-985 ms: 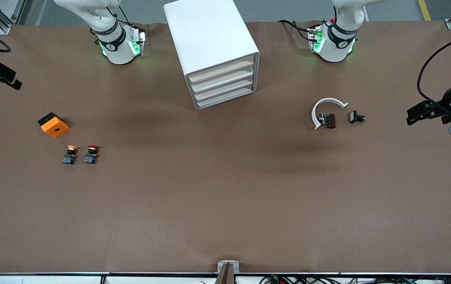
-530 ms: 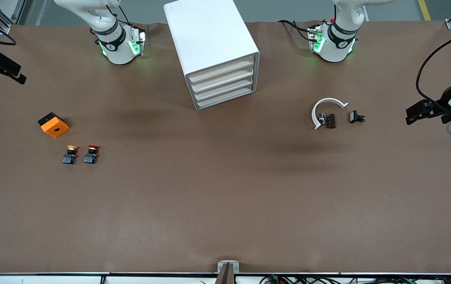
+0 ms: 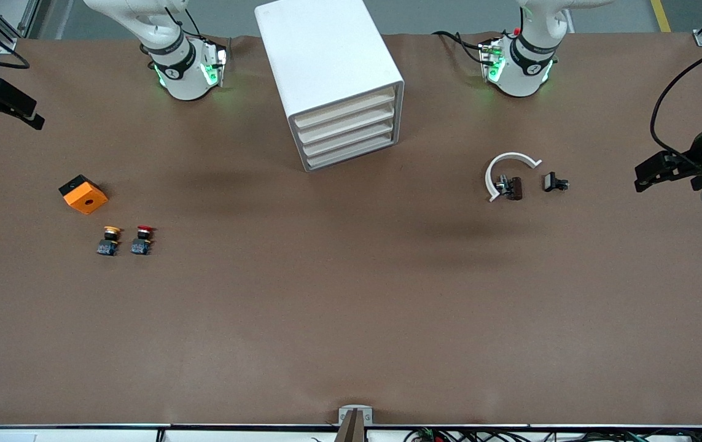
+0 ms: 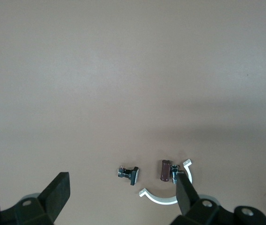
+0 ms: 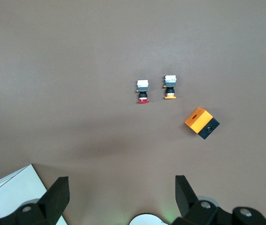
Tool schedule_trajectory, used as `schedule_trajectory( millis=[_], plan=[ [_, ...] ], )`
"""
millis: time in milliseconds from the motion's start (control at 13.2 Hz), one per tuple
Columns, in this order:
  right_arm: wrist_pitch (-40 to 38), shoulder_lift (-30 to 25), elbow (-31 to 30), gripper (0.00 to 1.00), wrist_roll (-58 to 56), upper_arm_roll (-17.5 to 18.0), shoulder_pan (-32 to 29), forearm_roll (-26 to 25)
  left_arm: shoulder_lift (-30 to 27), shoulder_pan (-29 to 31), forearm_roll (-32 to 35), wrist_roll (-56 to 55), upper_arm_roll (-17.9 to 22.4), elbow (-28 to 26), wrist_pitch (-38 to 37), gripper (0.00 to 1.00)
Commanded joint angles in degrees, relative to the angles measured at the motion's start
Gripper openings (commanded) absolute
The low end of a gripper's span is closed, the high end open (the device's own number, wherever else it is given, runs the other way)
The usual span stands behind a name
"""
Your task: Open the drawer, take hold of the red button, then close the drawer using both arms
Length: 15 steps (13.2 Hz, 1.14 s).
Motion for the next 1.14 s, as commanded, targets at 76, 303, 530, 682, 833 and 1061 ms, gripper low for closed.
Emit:
schedule_trajectory(
  millis=[76, 303, 530, 682, 833, 1061],
  plan=[
    [1.59, -1.99, -1.24, 1.0, -2.18, 0.29, -0.31, 0.34, -0.91, -0.6, -1.39, 0.74, 0.35, 4.32, -6.09, 1.0],
    [1.68, -2.17, -1.24, 1.0, -4.03, 0.2, -0.4, 0.16, -1.0, -0.6, -2.45, 0.57, 0.17, 4.85, -6.9, 1.0],
    [1.6, -2.26, -1.24, 1.0, -4.91, 0.2, -0.49, -0.19, -1.0, -0.69, -2.63, 0.56, 0.08, 5.38, -7.25, 1.0],
    [1.6, -2.26, -1.24, 1.0, -4.83, 0.29, -0.4, -0.19, -1.0, -0.69, -2.54, 0.65, 0.17, 6.25, -7.95, 1.0],
    [1.51, -2.26, -1.32, 1.0, -4.83, 0.29, -0.4, -0.19, -1.0, -0.77, -2.54, 0.22, 0.17, 6.26, -8.04, 1.0],
    [1.33, -2.35, -1.32, 1.0, -4.74, 0.29, -0.4, -0.19, -1.0, -0.77, -2.54, 0.3, 0.17, 6.26, -8.48, 1.0]
  ],
)
